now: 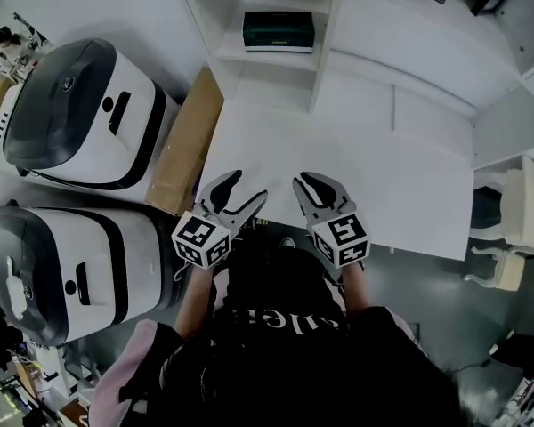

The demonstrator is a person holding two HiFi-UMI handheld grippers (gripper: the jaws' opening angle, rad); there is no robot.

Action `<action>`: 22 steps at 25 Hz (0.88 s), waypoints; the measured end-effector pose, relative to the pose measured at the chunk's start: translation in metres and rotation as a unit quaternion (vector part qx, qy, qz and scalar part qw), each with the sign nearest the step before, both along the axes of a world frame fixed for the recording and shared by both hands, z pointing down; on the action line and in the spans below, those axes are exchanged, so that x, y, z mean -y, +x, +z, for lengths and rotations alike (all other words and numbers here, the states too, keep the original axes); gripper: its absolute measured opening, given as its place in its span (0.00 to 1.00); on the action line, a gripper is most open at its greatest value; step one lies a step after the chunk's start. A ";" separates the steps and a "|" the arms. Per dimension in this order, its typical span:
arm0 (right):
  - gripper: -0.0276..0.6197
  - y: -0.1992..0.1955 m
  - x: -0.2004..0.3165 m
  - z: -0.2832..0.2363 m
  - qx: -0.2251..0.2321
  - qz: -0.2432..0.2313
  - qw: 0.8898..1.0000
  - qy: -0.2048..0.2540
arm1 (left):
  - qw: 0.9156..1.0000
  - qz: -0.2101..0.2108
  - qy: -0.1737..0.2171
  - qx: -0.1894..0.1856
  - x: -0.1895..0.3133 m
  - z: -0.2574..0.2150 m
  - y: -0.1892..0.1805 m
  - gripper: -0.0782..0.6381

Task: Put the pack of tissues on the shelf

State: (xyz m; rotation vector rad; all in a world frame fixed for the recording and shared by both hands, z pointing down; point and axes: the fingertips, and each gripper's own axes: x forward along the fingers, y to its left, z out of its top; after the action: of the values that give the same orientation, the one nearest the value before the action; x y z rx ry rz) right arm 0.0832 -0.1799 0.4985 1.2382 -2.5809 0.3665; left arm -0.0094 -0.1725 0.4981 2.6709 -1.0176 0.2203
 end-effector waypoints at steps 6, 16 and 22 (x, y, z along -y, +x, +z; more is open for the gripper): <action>0.17 -0.012 -0.020 0.010 0.000 -0.024 1.000 -0.012 | 1.000 -0.009 -0.007 0.004 -0.020 0.003 -0.007 0.53; 0.16 -0.035 -0.036 0.002 0.001 -0.009 1.000 -0.004 | 0.999 0.028 0.012 -0.014 -0.030 -0.014 -0.019 0.40; 0.16 -0.067 -0.062 0.002 0.000 0.011 1.000 -0.008 | 0.998 0.062 0.017 -0.006 -0.057 -0.016 -0.050 0.32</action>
State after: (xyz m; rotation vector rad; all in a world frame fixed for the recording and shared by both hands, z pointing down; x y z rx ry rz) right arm 0.0159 -0.1175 0.5004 1.2608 -2.5614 0.3911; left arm -0.0594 -0.1155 0.4818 2.7649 -0.8604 0.2133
